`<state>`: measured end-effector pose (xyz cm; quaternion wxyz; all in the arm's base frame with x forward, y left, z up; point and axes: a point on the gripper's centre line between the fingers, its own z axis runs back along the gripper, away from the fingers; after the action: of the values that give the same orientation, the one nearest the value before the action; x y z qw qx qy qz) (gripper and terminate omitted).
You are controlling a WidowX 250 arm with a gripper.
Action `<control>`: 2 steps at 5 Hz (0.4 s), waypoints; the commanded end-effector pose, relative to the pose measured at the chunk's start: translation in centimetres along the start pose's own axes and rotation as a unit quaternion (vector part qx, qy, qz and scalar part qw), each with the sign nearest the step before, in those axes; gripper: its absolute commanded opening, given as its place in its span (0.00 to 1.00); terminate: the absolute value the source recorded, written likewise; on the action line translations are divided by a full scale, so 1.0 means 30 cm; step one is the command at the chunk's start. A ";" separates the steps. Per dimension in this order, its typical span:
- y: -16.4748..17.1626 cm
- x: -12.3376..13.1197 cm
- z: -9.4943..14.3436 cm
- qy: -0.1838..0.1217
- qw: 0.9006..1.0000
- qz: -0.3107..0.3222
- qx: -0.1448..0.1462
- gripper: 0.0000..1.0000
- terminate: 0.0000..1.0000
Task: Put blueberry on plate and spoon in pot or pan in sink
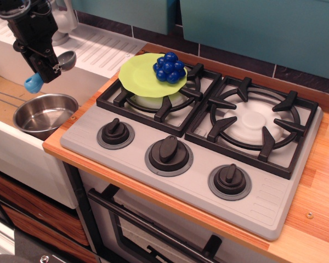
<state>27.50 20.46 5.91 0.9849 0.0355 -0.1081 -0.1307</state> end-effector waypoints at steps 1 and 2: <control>0.021 0.030 0.018 -0.031 0.999 0.004 0.024 1.00 0.00; 0.005 0.031 0.031 -0.029 0.999 0.007 0.028 1.00 0.00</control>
<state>27.50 20.08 4.97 0.9852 0.0335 -0.1186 -0.1193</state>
